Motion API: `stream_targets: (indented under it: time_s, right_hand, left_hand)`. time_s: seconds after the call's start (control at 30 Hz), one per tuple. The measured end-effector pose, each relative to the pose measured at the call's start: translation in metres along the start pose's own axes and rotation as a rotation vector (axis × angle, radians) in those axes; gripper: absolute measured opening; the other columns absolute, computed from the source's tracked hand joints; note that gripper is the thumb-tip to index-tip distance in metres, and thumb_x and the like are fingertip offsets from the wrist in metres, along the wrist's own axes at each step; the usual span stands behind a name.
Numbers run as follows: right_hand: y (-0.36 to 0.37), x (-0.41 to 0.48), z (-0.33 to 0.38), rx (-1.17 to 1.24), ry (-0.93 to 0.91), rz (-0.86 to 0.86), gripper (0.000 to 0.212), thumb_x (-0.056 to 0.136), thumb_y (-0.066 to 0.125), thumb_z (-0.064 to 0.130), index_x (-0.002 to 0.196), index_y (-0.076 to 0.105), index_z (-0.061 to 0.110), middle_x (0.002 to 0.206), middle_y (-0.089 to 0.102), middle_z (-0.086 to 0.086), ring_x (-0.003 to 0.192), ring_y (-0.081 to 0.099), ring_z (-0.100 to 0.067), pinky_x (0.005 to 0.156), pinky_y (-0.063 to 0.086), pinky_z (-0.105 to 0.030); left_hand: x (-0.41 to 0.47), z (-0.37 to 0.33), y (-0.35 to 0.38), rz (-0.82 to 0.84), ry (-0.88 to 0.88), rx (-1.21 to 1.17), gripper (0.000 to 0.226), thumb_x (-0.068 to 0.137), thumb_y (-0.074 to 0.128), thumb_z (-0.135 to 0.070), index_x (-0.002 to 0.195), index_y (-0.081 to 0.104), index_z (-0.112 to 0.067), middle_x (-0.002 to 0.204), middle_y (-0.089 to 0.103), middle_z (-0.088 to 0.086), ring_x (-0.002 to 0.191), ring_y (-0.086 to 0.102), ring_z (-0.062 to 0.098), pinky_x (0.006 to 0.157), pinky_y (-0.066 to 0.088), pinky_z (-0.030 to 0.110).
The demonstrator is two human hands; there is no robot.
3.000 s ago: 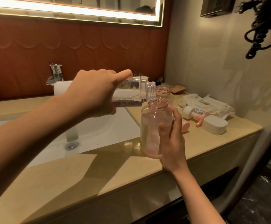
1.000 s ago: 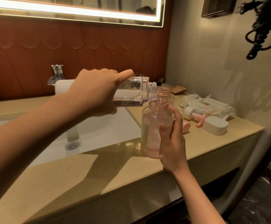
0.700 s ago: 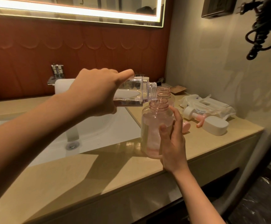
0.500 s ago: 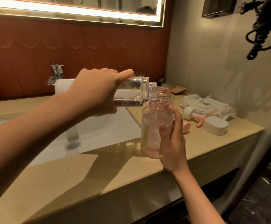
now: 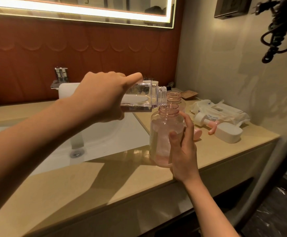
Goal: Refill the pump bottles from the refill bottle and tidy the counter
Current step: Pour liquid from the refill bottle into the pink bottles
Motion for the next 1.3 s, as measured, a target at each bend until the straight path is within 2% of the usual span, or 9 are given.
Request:
stream_targets:
  time_s: [0.17, 0.4, 0.53, 0.77, 1.0, 1.17, 1.3]
  right_hand:
    - [-0.0007, -0.0001, -0.0002, -0.002, -0.006, -0.009, 0.061, 0.072, 0.033, 0.085, 0.128, 0.024, 0.061, 0.142, 0.045, 0.007, 0.129, 0.045, -0.012, 0.104, 0.039, -0.046]
    - [0.0001, 0.0007, -0.0011, -0.003, 0.000, -0.002, 0.067, 0.071, 0.033, 0.086, 0.131, 0.024, 0.056, 0.141, 0.046, 0.005, 0.127, 0.047, -0.015, 0.102, 0.041, -0.049]
    - [0.0001, 0.0007, -0.0006, -0.002, -0.005, -0.009, 0.061, 0.071, 0.033, 0.086, 0.127, 0.023, 0.063, 0.142, 0.044, 0.009, 0.128, 0.045, -0.011, 0.103, 0.041, -0.048]
    - [0.0002, 0.0016, -0.0025, 0.002, -0.005, -0.006, 0.071, 0.073, 0.034, 0.085, 0.134, 0.025, 0.050, 0.142, 0.044, 0.006, 0.129, 0.045, -0.014, 0.102, 0.041, -0.051]
    - [-0.0001, 0.0014, -0.0027, 0.005, -0.005, -0.006, 0.070, 0.074, 0.035, 0.084, 0.134, 0.026, 0.049, 0.141, 0.045, 0.007, 0.127, 0.047, -0.013, 0.101, 0.042, -0.050]
    - [-0.0002, 0.0008, -0.0015, -0.001, -0.001, -0.006, 0.065, 0.072, 0.033, 0.086, 0.130, 0.024, 0.058, 0.142, 0.044, 0.008, 0.128, 0.046, -0.012, 0.101, 0.042, -0.049]
    - [-0.0007, 0.0008, -0.0021, 0.003, -0.003, -0.008, 0.068, 0.073, 0.034, 0.085, 0.132, 0.025, 0.053, 0.140, 0.045, 0.009, 0.126, 0.047, -0.009, 0.101, 0.043, -0.048]
  left_hand:
    - [0.0004, -0.0002, -0.0009, -0.001, 0.002, 0.011, 0.084, 0.075, 0.074, -0.032, 0.141, 0.022, -0.027, 0.106, 0.059, 0.002, 0.083, 0.054, 0.018, 0.052, 0.035, 0.021]
    - [0.0008, 0.0002, 0.0005, 0.000, 0.000, 0.016, 0.084, 0.075, 0.074, -0.032, 0.140, 0.022, -0.027, 0.104, 0.059, 0.002, 0.080, 0.053, 0.017, 0.049, 0.035, 0.020]
    - [0.0012, 0.0006, -0.0003, -0.002, 0.003, 0.017, 0.083, 0.075, 0.074, -0.032, 0.140, 0.022, -0.028, 0.105, 0.059, 0.001, 0.080, 0.052, 0.016, 0.047, 0.030, 0.018]
    - [0.0009, 0.0009, 0.0005, -0.002, 0.003, 0.012, 0.083, 0.075, 0.074, -0.033, 0.140, 0.022, -0.028, 0.105, 0.059, 0.001, 0.080, 0.051, 0.016, 0.048, 0.033, 0.019]
    - [0.0010, 0.0004, -0.0004, -0.006, 0.004, 0.017, 0.082, 0.076, 0.074, -0.032, 0.139, 0.023, -0.027, 0.106, 0.059, 0.001, 0.079, 0.050, 0.015, 0.047, 0.031, 0.018]
    - [0.0010, 0.0007, -0.0006, -0.003, 0.006, 0.021, 0.082, 0.076, 0.074, -0.031, 0.140, 0.024, -0.027, 0.106, 0.060, 0.002, 0.081, 0.053, 0.017, 0.047, 0.032, 0.019]
    - [0.0012, 0.0003, -0.0003, -0.007, 0.005, 0.026, 0.082, 0.075, 0.074, -0.032, 0.140, 0.023, -0.027, 0.106, 0.060, 0.002, 0.082, 0.054, 0.017, 0.049, 0.035, 0.019]
Point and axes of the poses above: each hand's wrist, its own x-axis towards the middle knuckle, its own y-axis out of the palm, z = x × y, the point moved 2 cm from there along x, towards the middle knuckle
